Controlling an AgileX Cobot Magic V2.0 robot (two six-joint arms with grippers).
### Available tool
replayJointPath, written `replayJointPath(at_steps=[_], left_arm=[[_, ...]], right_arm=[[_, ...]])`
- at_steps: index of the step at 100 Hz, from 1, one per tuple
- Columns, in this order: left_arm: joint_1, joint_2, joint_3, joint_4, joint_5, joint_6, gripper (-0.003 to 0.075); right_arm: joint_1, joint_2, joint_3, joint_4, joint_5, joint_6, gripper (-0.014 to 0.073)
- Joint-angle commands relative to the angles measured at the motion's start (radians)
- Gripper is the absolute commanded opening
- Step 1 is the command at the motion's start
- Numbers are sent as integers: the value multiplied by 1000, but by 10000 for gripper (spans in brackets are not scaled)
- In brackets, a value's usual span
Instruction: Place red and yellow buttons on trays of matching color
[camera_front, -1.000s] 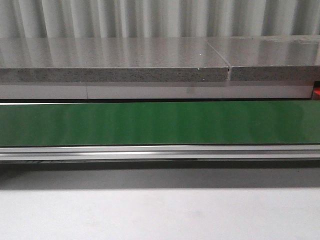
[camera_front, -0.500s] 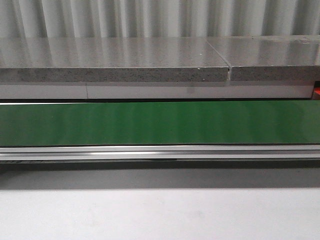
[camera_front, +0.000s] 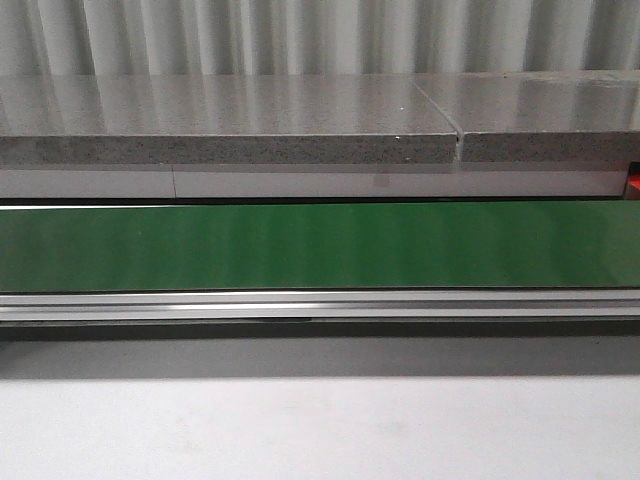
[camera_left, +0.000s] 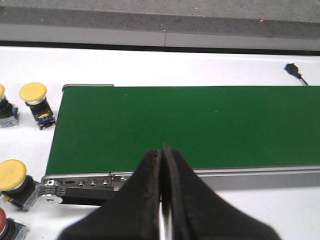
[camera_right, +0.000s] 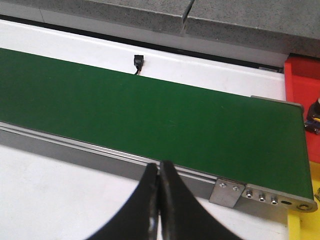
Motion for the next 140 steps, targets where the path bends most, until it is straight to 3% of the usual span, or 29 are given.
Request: replayJointPath(at_steps=[1, 12, 31, 38, 51, 96, 120, 140], left_arm=[[-12, 92, -79, 67, -68, -70, -16], [-12, 196, -142, 117, -54, -70, 58], [-10, 347, -245, 144, -45, -79, 440], [-10, 401, -286, 160, -23, -101, 519], [49, 488, -359, 176, 13, -149, 510], [413, 811, -577, 28, 212, -139, 472], [525, 979, -681, -75, 378, -48, 472], [606, 1053, -695, -107, 426, -52, 472]], right_arm=[[2, 5, -23, -1, -76, -12, -67], [2, 5, -23, -1, -76, -12, -67], [2, 5, -23, -1, -77, -12, -67], [2, 5, -23, -1, -77, -12, -67], [2, 5, -23, -1, -75, -12, -67], [2, 5, -23, -1, -77, -12, -67], [2, 5, -23, -1, -77, -12, -67], [2, 5, -23, -1, -77, -12, -67]])
